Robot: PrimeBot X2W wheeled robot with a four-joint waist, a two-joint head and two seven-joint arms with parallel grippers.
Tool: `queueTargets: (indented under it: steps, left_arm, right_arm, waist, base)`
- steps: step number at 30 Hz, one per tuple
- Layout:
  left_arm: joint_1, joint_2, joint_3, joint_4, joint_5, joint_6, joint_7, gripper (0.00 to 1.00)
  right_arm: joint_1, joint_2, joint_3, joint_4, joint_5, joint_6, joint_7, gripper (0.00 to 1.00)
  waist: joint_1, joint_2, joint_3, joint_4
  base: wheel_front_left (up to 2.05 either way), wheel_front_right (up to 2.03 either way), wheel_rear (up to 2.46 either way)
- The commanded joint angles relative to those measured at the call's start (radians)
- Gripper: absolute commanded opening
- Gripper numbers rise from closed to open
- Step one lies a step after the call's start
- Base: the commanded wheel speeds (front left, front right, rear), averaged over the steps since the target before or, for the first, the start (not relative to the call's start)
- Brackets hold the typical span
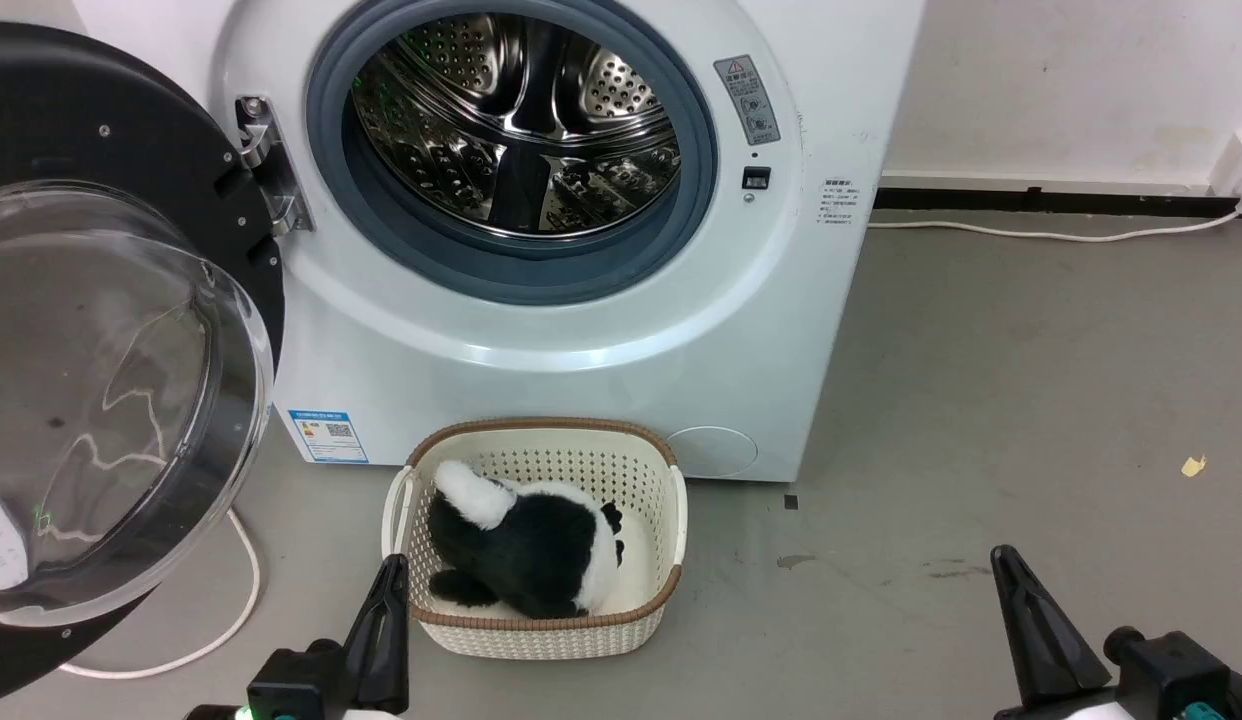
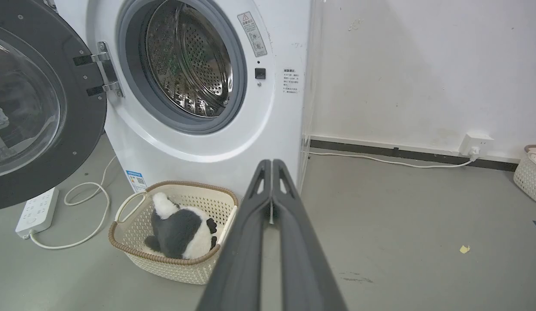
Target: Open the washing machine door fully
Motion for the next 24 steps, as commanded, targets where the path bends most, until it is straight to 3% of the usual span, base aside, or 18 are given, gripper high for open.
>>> queueTargets:
  steps: [1, 24]
  left_arm:
    - [-0.018, -0.002, 0.006, -0.005, 0.009, -0.001, 0.006, 0.00]
    - [-0.038, -0.004, 0.022, -0.016, 0.035, -0.002, 0.055, 0.00]
  right_arm:
    - [-0.018, 0.001, 0.002, -0.005, -0.010, 0.000, 0.006, 0.00]
    - [-0.041, 0.002, 0.011, -0.009, -0.022, 0.000, 0.056, 0.00]
  waist:
    - [0.0000, 0.0000, 0.000, 0.000]
    - [-0.0001, 0.0000, 0.003, -0.006]
  base:
    - [0.00, 0.00, 0.00]
    - [0.00, 0.00, 0.00]
